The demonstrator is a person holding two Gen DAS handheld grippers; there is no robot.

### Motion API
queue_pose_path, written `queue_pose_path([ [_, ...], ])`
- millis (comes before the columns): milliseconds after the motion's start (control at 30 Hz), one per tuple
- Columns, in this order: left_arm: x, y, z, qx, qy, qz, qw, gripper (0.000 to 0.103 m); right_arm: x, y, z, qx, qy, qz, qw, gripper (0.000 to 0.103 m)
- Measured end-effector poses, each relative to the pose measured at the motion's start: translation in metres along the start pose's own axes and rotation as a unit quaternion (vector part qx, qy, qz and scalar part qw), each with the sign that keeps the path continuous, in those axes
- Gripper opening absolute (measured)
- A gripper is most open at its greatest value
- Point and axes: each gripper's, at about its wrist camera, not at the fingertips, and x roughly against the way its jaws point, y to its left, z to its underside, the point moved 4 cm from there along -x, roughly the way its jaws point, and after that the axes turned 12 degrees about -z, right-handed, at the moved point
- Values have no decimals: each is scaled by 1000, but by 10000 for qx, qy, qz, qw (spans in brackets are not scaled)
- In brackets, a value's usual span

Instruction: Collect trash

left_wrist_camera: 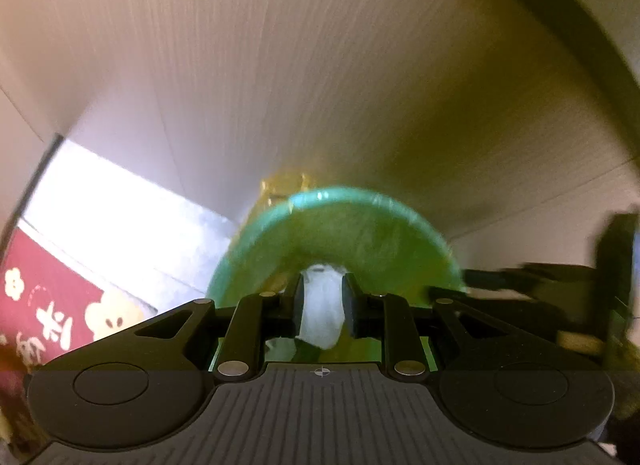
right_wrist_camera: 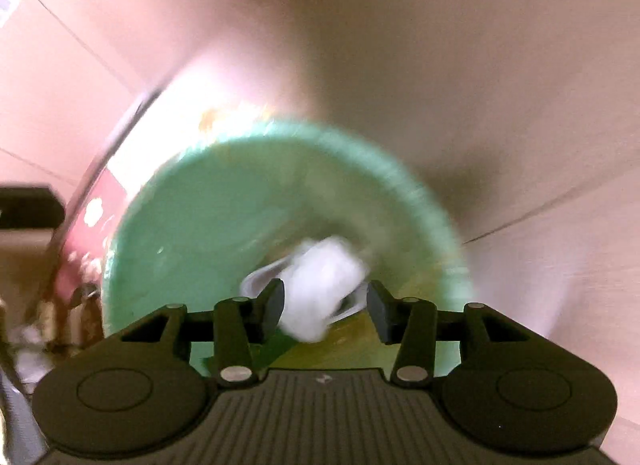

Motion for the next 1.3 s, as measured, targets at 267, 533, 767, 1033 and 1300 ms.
queue_pose_path([
  [267,86,-33,-19,-594,-778,422,9943,23,143,8,24,961,-1248,699,9850,45],
  [533,179,-54,-64,-886,-1946,1093,9708,23,281,16,29,943,-2890,1659,9381,45],
  [767,217,-101,-100,-880,-2139,1149,9661,23,304,4,1,319,-3099,2089,9270,45],
  [1033,214,-158,-120,-845,-2023,1224,9680,23,302,-39,-23,-39,-3175,1689,9331,50],
  [1300,203,-208,-135,-884,-2215,163,9710,23,319,-105,-52,48,-3218,1722,9310,62],
])
